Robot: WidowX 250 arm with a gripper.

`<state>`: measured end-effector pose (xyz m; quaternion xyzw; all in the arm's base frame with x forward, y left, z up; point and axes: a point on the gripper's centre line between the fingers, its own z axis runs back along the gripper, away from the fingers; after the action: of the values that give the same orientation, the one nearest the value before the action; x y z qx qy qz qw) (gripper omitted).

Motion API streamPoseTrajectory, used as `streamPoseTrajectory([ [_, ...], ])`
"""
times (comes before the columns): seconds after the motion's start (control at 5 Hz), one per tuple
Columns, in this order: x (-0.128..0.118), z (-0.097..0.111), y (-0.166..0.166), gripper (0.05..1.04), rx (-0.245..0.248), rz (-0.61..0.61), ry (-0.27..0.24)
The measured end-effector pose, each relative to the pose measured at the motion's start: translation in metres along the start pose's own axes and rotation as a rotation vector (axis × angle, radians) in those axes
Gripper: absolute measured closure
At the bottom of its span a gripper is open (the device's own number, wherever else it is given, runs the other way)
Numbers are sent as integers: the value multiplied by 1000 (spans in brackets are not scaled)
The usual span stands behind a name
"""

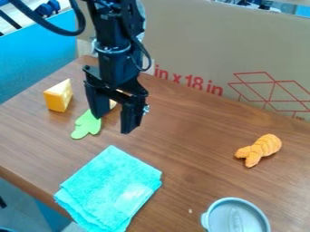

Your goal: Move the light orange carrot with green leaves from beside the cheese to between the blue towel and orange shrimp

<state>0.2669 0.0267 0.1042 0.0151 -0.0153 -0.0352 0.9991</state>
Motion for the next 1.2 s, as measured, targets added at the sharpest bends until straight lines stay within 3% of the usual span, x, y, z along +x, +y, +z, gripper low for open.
streamPoseTrajectory([
  [0.2, -1, -7, 1, 82, -6, 6, 29],
  [0.4, 30, 4, 41, 82, -12, 89, -19],
  [0.6, 43, 11, 74, 82, 2, 170, -38],
  [0.8, 60, 9, 91, 82, 28, 216, -21],
  [1.0, 71, -7, 104, 82, 63, 256, 35],
  [1.2, 83, -20, 111, 82, 89, 284, 48],
])
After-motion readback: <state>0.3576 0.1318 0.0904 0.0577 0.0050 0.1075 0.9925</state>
